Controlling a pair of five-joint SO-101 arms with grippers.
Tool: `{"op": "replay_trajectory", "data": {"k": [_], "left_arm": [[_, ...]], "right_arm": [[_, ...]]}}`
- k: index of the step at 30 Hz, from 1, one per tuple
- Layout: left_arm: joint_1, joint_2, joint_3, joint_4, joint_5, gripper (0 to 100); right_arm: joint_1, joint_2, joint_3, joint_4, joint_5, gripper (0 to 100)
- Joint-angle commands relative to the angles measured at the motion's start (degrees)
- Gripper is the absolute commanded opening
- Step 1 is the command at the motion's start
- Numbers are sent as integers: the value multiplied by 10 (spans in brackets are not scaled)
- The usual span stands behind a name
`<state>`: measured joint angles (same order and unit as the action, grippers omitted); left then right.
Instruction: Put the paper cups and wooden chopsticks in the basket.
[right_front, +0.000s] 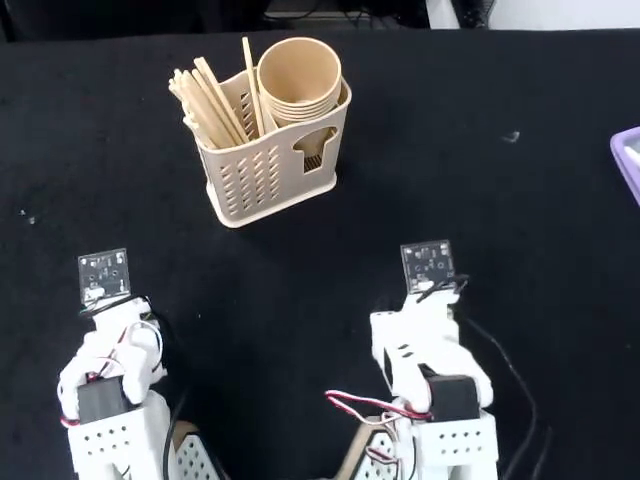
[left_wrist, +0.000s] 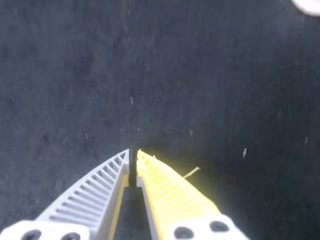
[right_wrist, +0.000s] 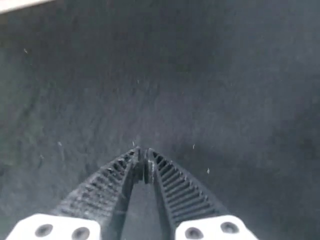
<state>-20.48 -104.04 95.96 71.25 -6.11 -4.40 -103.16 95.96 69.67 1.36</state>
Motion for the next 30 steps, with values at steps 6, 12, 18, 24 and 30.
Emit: {"op": "replay_trajectory", "data": {"k": [6, 12, 18, 24, 30], "left_arm": [[4, -4, 14, 16, 0, 32], [4, -4, 14, 16, 0, 32], [7, -4, 14, 16, -1, 32], [14, -4, 14, 18, -1, 32], [92, -5, 14, 18, -1, 32]], "right_arm": [[10, -44, 6, 48, 0, 15], [10, -44, 7, 47, 0, 15], [11, -44, 7, 47, 0, 15], [11, -55, 7, 47, 0, 15], [11, -55, 6, 47, 0, 15]]}}
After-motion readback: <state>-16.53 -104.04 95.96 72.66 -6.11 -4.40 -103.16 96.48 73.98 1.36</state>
